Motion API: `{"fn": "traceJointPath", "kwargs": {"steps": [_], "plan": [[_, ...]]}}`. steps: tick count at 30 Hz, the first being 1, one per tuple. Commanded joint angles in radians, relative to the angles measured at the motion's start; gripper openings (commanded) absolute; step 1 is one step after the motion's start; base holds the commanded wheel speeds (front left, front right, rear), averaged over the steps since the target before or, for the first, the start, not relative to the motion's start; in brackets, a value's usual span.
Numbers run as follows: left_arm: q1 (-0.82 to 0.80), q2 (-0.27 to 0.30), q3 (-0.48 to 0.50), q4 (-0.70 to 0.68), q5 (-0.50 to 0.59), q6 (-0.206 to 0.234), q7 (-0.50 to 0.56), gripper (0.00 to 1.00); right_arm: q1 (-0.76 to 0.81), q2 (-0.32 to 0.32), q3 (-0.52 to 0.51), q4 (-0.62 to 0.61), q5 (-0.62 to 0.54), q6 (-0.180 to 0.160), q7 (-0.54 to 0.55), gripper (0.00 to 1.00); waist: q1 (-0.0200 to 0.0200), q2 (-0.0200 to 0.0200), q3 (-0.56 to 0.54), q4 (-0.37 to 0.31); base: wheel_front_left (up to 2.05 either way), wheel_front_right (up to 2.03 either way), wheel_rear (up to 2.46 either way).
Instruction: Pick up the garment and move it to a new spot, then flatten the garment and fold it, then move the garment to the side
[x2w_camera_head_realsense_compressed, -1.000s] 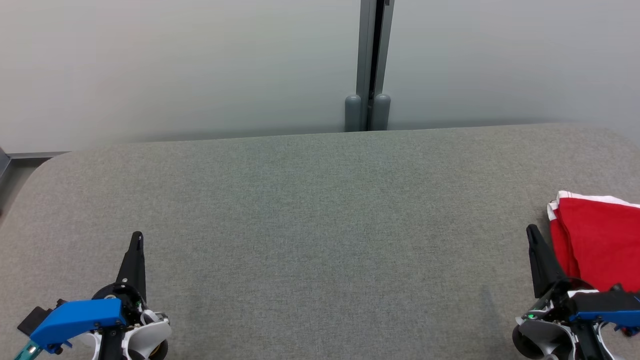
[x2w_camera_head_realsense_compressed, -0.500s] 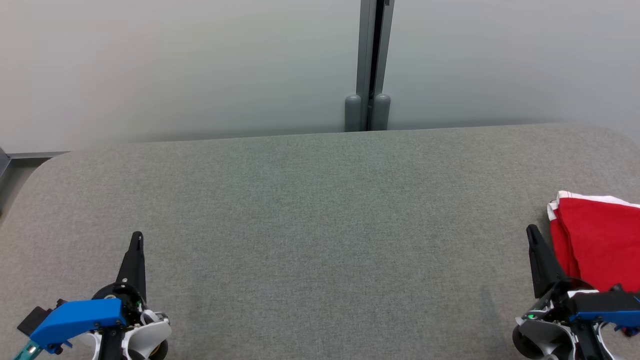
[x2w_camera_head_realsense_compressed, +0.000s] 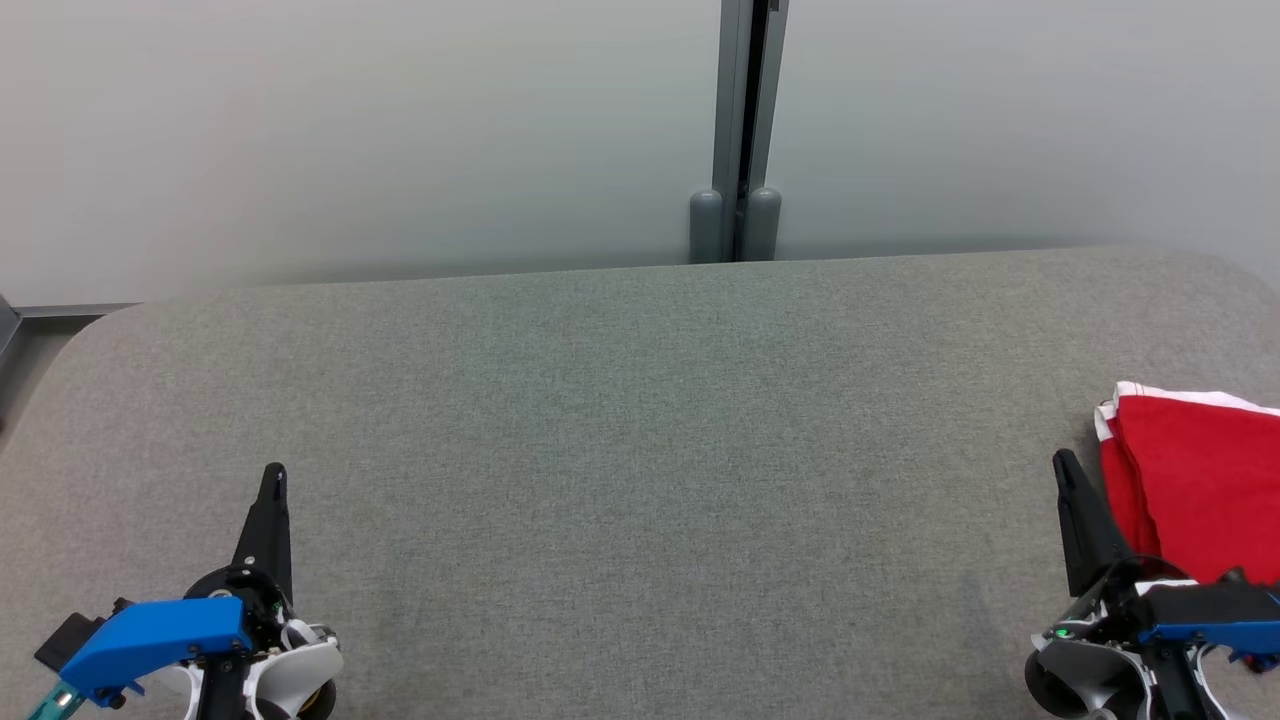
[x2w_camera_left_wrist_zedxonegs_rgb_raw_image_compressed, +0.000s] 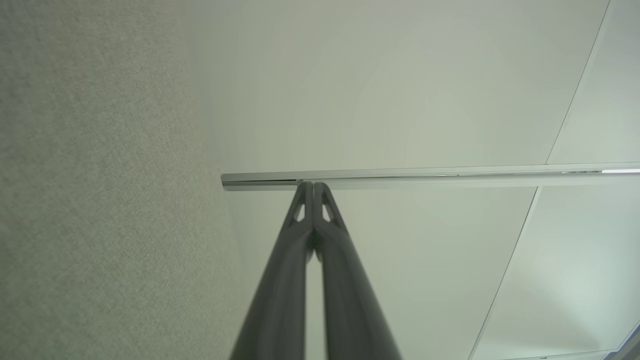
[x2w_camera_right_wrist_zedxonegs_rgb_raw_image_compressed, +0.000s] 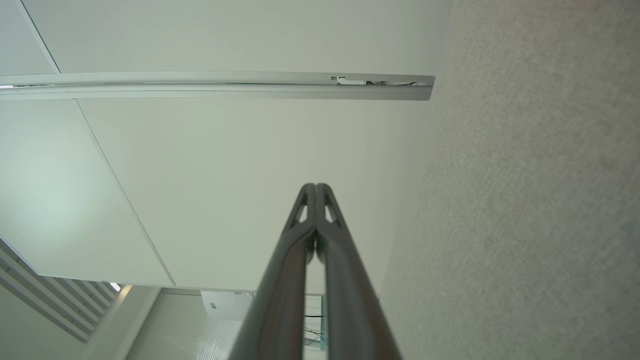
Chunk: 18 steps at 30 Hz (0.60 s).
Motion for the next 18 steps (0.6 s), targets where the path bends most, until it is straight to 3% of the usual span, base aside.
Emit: {"fn": "traceJointPath", "kwargs": {"steps": [1, 18], "plan": [[-0.01, -0.002, 0.002, -0.004, -0.002, 0.001, 0.004, 0.0, 0.011, -0.006, -0.002, -0.004, 0.002, 0.0, 0.005, 0.0, 0.0, 0.0, 0.0, 0.0, 0.0, 0.0, 0.0], [-0.01, -0.002, 0.001, -0.004, -0.002, 0.001, 0.004, 0.0, 0.011, -0.006, -0.002, -0.004, 0.002, 0.0, 0.004, 0.0, 0.0, 0.0, 0.0, 0.0, 0.0, 0.0, 0.0]]}}
